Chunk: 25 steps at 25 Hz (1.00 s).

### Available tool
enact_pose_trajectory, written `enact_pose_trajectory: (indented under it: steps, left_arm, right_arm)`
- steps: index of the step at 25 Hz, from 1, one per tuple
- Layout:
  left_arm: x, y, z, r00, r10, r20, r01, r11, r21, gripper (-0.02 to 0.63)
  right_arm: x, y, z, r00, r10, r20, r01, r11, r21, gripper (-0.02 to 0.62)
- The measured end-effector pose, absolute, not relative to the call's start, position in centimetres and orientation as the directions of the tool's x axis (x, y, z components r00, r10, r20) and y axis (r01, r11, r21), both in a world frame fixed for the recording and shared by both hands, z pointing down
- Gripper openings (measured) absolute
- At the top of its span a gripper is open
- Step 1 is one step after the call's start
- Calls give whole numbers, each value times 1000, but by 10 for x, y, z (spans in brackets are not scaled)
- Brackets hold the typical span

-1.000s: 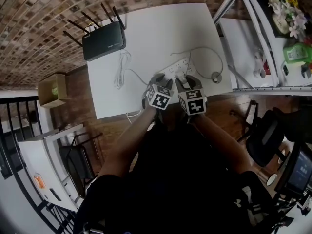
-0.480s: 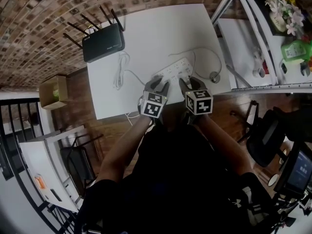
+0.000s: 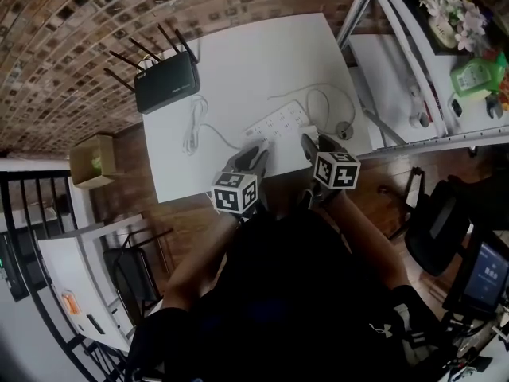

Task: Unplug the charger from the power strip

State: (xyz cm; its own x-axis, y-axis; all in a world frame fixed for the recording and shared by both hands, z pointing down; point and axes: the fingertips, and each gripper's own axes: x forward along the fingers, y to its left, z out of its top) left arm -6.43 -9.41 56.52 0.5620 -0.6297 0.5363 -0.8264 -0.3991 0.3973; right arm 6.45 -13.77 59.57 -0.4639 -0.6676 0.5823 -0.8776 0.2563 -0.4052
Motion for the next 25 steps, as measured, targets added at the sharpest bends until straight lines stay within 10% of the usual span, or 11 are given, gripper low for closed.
enact_pose_trajectory:
  steps: [25]
  left_arm:
    - [-62, -67, 567, 518, -628, 581, -852, -319, 415, 94]
  right_arm:
    - [106, -133, 646, -501, -629, 594, -797, 68, -600, 143]
